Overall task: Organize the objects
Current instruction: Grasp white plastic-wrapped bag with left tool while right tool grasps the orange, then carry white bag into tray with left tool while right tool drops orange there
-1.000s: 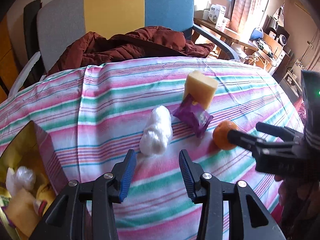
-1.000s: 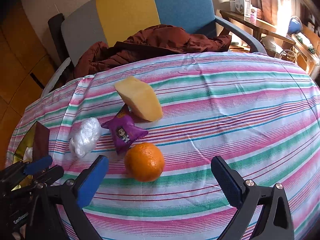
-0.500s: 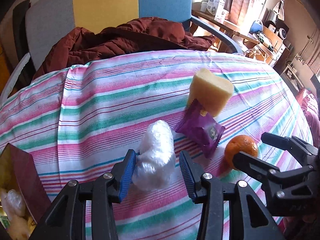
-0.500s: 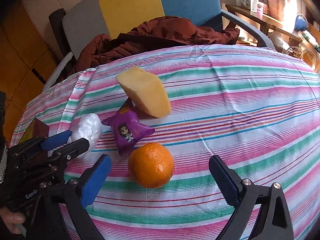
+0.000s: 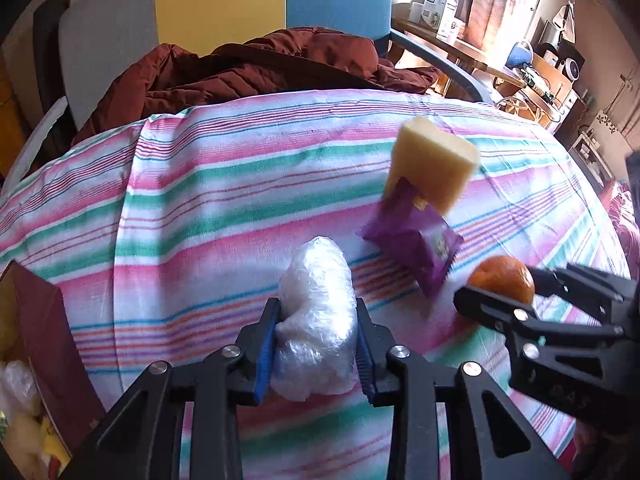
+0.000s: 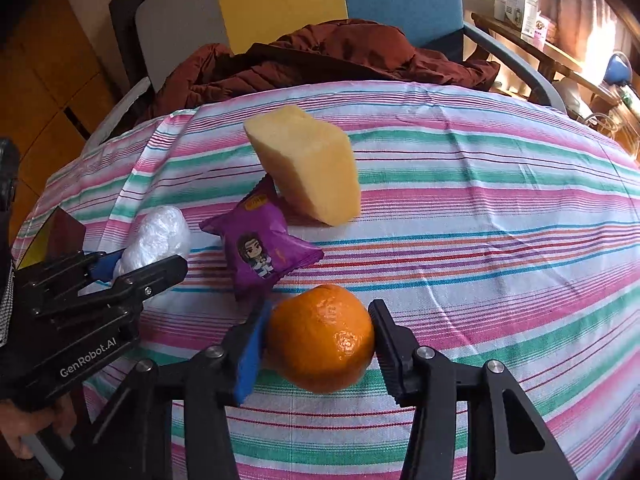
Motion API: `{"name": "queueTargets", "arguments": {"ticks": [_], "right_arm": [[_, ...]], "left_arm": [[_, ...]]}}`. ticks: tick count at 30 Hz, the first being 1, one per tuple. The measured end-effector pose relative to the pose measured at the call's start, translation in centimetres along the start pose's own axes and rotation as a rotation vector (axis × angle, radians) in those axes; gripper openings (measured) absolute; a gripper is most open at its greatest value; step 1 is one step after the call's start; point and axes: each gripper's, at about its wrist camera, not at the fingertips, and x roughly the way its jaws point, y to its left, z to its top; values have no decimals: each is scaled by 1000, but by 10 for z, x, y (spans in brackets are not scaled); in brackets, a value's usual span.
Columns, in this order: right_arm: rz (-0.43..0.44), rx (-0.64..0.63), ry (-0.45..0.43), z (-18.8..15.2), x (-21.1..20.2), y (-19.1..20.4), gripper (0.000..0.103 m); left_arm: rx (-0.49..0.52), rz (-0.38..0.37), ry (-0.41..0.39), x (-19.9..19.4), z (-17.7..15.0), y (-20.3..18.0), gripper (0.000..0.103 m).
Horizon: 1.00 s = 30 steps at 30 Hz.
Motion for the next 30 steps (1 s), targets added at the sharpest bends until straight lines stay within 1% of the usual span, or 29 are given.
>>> {"name": "queueTargets", "arguments": {"ticks": [4,8,15,19,24,30], "right_arm": [[5,-32,11,-2,-1,5,50],[16,-50,8,-3,-5,9,50],[39,-82,-15,-5,-14,18,50],[47,-95,-26,-7,-19,22,50],[60,-119,-39,-12,-25,29,50],[75,-168,-48,-20,-30,42,50]], "left_arm": [[-6,11,-33,-22,-22,-6,34],[15,24,-92,-50,-41,-16,34],[18,47,-182,-96,-62,-19,34],[19,62,-219,-119,-70,-16,34],[11,81,-250,-139,-81,-10,34],[-22,103,-264,-157,-93,5,34]]}}
